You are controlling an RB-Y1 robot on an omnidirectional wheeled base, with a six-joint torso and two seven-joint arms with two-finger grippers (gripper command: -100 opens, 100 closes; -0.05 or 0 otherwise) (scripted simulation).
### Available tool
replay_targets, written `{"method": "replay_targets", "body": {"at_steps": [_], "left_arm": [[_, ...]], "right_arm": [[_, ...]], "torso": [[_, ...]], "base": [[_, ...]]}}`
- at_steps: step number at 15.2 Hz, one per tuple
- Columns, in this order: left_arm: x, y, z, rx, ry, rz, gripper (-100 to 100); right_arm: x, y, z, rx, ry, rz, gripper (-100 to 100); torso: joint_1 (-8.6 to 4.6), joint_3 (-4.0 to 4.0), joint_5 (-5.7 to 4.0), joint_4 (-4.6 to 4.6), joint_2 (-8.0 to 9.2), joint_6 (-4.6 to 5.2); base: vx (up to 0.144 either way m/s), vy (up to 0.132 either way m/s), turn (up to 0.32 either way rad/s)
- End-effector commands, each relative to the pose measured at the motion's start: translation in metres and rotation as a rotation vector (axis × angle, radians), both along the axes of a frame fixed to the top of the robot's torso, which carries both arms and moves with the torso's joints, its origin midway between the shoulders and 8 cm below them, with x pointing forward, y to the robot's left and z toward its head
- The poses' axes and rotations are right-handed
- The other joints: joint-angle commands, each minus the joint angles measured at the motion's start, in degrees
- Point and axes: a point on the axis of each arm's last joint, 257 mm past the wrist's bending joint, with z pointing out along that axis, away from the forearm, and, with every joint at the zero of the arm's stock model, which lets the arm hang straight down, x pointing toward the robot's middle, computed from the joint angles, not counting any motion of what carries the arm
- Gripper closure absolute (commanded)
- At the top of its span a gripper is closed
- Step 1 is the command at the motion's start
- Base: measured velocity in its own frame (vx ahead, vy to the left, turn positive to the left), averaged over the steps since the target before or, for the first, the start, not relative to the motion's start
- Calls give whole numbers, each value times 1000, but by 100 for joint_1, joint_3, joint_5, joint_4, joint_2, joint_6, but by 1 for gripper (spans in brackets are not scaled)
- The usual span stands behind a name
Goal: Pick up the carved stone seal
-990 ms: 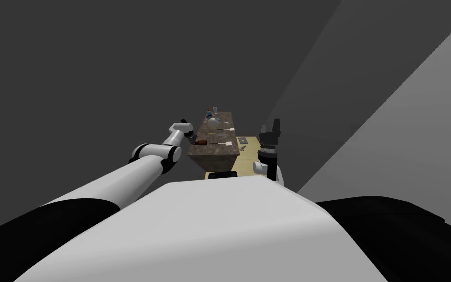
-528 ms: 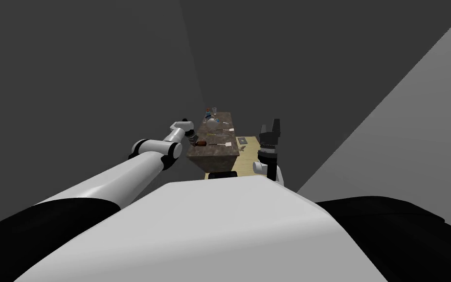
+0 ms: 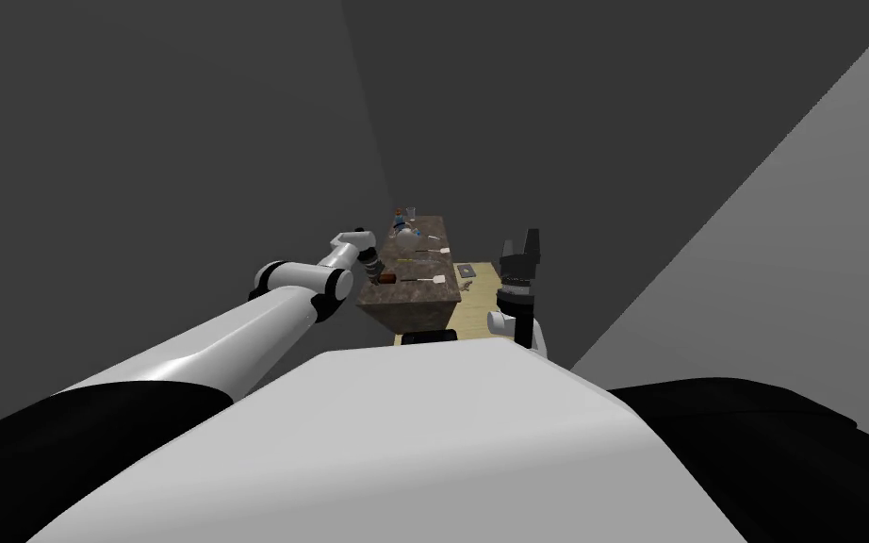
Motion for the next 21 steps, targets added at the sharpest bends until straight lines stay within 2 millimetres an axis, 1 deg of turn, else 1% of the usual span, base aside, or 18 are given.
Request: {"method": "replay_targets", "body": {"at_steps": [1,2,3,5,6,9,10,14,15,16,18,20,21], "left_arm": [[-3,-3,0,-4,13,-2,-100],[-2,-1,0,-2,8,-1,-100],[-6,-3,-15,-3,9,2,-100],[-7,-3,-17,-3,9,3,-100],[-9,-4,-25,-3,9,4,-100],[-8,-4,-23,-3,8,3,-100],[-8,-4,-24,-3,8,4,100],[-8,-3,-24,-3,7,7,100],[-6,-3,-15,-3,9,2,100],[-6,-3,-15,-3,9,2,100],[-3,-2,-3,-3,10,0,100],[-2,-2,0,-3,10,-1,100],[-4,-1,-3,-3,11,0,100]], "right_arm": [[0,0,0,0,0,0,0],[0,0,0,0,0,0,0],[0,0,0,0,0,0,0],[0,0,0,0,0,0,0],[0,0,0,0,0,0,0],[0,0,0,0,0,0,0],[0,0,0,0,0,0,0],[0,0,0,0,0,0,0],[0,0,0,0,0,0,0],[0,0,0,0,0,0,0],[0,0,0,0,0,0,0],[0,0,0,0,0,0,0],[0,0,0,0,0,0,0]], "torso": [[0,0,0,0,0,0],[0,1,0,0,1,0],[0,2,0,1,2,-1],[4,1,1,0,2,0],[4,1,1,0,2,-1],[3,1,1,0,2,-1],[2,2,0,1,3,-1],[1,3,0,0,6,4],[1,3,0,0,6,4],[-1,4,-2,3,6,3],[-3,7,-2,4,9,2],[-5,9,-3,6,12,1],[-6,9,-5,6,12,3]], "base": [[2,4,-11],[0,0,0],[5,9,-25],[6,11,-31],[4,8,-24],[2,4,-11],[0,0,0],[-1,0,3],[-3,-5,24],[-5,-9,25],[-5,-9,27],[-4,-8,23],[0,0,0]]}}
